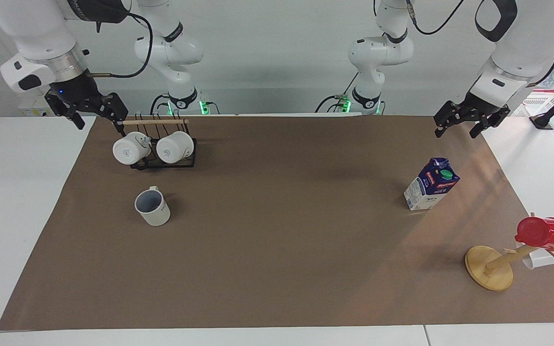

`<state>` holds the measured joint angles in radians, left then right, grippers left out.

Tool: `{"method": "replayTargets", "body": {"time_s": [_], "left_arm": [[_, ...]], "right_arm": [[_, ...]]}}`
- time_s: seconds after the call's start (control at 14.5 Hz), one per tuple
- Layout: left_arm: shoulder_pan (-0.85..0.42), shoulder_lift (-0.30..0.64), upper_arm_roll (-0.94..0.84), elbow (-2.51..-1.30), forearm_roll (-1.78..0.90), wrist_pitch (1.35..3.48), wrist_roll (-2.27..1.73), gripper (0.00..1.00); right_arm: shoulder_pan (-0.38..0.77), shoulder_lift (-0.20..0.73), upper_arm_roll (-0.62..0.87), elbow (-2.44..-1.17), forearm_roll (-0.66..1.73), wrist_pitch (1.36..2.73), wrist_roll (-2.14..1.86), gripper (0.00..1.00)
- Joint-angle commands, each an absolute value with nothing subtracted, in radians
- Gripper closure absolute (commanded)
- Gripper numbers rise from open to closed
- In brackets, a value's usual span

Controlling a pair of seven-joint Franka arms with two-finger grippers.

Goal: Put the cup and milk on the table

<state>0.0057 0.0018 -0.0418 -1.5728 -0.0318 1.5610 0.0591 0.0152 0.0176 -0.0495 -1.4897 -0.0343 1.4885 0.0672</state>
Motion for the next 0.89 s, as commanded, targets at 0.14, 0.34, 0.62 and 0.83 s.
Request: {"method": "replayTargets", "body": {"time_s": [0.14,0.34,0.62,0.83], "left_arm": [[0.003,-0.02,-0.037,-1.597,-0.023,1.569,0.064,0.0],[0.006,-0.02,-0.037,-1.597,-0.023,1.569,0.064,0.0],[0.003,-0.02,-0.037,-1.597,-0.023,1.569,0.066,0.0],[0.003,-0.02,-0.037,-1.598,-0.023,1.572,0.064,0.0]], "right_arm": [[0.008,0.003,-0.046,-1.506,-0.043,1.485,0.031,0.0],[-0.003,0.005,-0.048,-1.509,-0.043,1.491,-0.053,0.0],[-0.003,-0.003,-0.048,-1.604,-0.041,1.577,-0.213,0.0],[-0.018,0.021,-0.049,-1.71,0.006,1.759,-0.334,0.0]]}}
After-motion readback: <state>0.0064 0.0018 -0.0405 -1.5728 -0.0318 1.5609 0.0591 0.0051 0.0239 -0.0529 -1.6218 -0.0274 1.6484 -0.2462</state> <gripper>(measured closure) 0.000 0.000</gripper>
